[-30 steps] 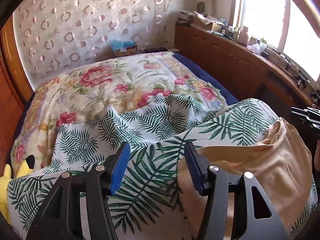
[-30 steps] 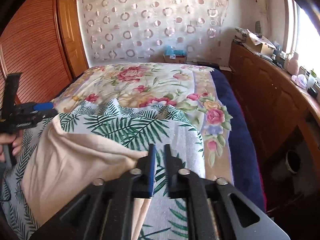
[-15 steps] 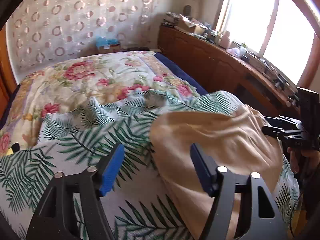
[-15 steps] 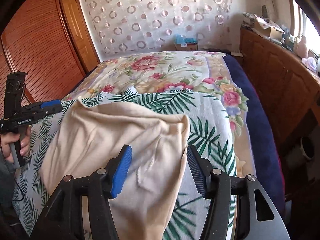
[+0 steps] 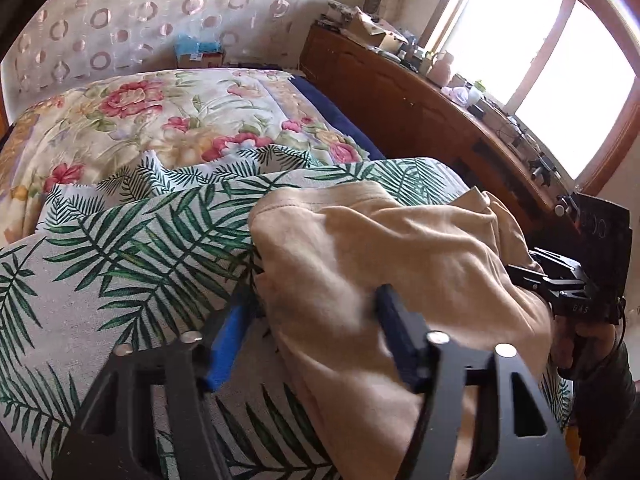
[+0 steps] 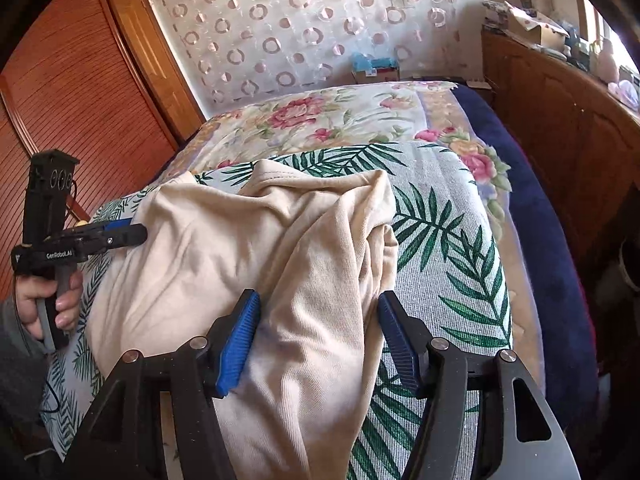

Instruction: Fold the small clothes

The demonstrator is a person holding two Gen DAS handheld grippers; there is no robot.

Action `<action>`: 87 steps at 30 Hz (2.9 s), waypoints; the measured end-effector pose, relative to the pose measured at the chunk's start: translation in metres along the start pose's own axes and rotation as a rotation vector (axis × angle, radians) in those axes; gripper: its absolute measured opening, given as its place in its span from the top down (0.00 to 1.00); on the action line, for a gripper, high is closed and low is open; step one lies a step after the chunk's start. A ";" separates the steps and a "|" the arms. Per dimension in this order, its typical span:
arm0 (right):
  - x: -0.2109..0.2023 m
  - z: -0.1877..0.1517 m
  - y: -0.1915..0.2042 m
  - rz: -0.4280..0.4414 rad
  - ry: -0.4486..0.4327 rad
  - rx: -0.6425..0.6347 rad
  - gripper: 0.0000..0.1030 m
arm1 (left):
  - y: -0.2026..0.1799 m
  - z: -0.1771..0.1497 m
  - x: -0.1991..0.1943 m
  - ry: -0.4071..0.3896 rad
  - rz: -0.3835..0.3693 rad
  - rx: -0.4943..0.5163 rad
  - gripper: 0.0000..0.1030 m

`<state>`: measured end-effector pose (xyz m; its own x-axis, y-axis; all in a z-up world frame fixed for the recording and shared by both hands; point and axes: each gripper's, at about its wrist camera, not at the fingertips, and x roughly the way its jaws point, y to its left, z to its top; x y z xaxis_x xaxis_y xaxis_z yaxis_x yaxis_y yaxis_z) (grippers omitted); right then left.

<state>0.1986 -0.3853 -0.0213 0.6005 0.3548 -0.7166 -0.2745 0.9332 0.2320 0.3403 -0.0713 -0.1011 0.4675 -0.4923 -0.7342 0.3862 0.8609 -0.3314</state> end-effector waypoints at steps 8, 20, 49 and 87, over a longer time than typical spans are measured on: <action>0.004 -0.009 0.008 0.071 -0.004 -0.043 0.84 | -0.004 -0.002 -0.011 -0.015 -0.049 0.001 0.85; -0.025 0.023 0.057 0.121 -0.165 -0.179 0.86 | 0.001 -0.018 -0.130 -0.264 -0.027 -0.012 0.86; 0.260 0.190 0.414 0.354 -0.034 -0.935 0.86 | 0.184 -0.176 -0.235 -0.421 0.440 -0.512 0.86; 0.113 0.060 0.303 0.199 -0.176 -0.442 0.55 | 0.068 -0.157 -0.269 -0.462 0.633 -0.209 0.15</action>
<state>0.2282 -0.0594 0.0074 0.6106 0.5631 -0.5568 -0.6652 0.7463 0.0252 0.1165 0.1399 -0.0194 0.8463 0.1324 -0.5161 -0.1969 0.9778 -0.0721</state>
